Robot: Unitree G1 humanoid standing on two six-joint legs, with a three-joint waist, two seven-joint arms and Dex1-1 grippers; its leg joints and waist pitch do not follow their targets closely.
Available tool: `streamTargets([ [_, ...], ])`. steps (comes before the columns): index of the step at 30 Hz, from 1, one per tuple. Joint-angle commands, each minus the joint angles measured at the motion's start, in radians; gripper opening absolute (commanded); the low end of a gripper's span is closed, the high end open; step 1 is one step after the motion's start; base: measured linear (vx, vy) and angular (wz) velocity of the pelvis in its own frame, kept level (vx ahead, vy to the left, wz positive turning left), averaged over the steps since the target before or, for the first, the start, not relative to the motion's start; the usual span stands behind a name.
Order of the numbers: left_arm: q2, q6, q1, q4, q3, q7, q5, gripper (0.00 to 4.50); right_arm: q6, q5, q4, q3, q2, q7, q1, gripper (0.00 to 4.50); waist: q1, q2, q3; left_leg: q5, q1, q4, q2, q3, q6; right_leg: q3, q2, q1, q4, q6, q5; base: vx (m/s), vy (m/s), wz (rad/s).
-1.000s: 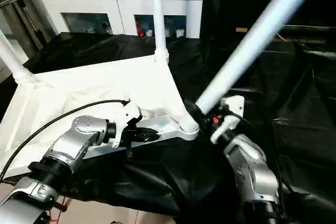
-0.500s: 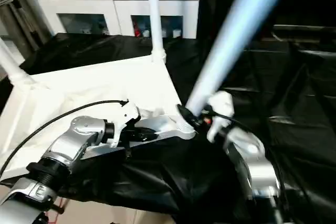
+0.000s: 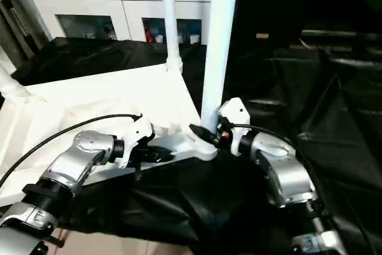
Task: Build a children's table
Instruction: Insert table leg to table base
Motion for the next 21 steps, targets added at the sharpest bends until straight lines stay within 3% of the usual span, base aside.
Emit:
streamTargets([
  [1,0.012,-0.02,0.004,-0.021,-0.022,-0.066,-0.02,0.0,0.042,-0.017,0.083,0.077,-0.001,0.061,0.049,1.88,0.007,-0.005,-0.046,-0.317,0.008,-0.072,0.013,-0.001,0.039,0.02,-0.031,0.041,-0.077,-0.229,-0.217,0.0,0.0,0.0],
  [6,0.039,-0.044,0.006,-0.059,-0.047,-0.188,-0.052,0.0,0.024,0.012,0.064,0.095,-0.033,0.186,0.063,1.88,0.014,-0.002,-0.046,-0.307,0.013,-0.071,0.017,0.001,0.053,0.018,-0.03,0.045,-0.07,-0.267,-0.145,0.0,0.0,0.0],
  [9,0.046,-0.044,0.004,-0.063,-0.05,-0.203,-0.053,0.0,0.018,0.009,0.05,0.109,-0.048,0.224,0.074,1.88,0.021,0.001,-0.044,-0.326,0.016,-0.073,0.018,0.003,0.044,0.02,-0.031,0.043,-0.072,-0.264,-0.176,0.0,0.0,0.0],
  [15,0.054,-0.051,-0.002,-0.059,-0.043,-0.223,-0.059,0.0,-0.015,-0.001,0.049,0.126,-0.059,0.274,0.095,1.88,0.031,-0.005,-0.041,-0.356,0.018,-0.077,0.018,0.002,0.026,0.022,-0.033,0.041,-0.077,-0.246,-0.241,0.0,0.0,0.0],
  [18,0.052,-0.04,-0.002,-0.062,-0.028,-0.212,-0.067,0.0,-0.026,-0.006,0.082,0.11,-0.035,0.239,0.079,1.88,0.031,-0.005,-0.043,-0.348,0.018,-0.076,0.018,0.001,0.025,0.022,-0.034,0.04,-0.076,-0.245,-0.235,0.0,0.0,0.0],
  [19,0.048,-0.035,-0.003,-0.059,-0.021,-0.201,-0.068,0.0,-0.034,-0.008,0.103,0.096,-0.019,0.21,0.07,1.88,0.031,-0.012,-0.043,-0.342,0.017,-0.077,0.018,0.002,0.027,0.022,-0.033,0.041,-0.075,-0.247,-0.23,0.0,0.0,0.0],
  [20,0.046,-0.032,-0.005,-0.056,-0.017,-0.194,-0.069,0.0,-0.04,-0.009,0.117,0.086,-0.008,0.192,0.064,1.88,0.03,-0.008,-0.041,-0.346,0.016,-0.078,0.017,0.001,0.025,0.022,-0.034,0.039,-0.075,-0.246,-0.242,0.0,0.0,0.0],
  [21,0.038,-0.03,-0.009,-0.048,-0.01,-0.166,-0.063,0.0,-0.051,-0.019,0.151,0.068,0.014,0.14,0.05,1.88,0.029,-0.012,-0.039,-0.362,0.017,-0.078,0.016,0.001,0.022,0.022,-0.035,0.038,-0.077,-0.24,-0.276,0.0,0.0,0.0],
])
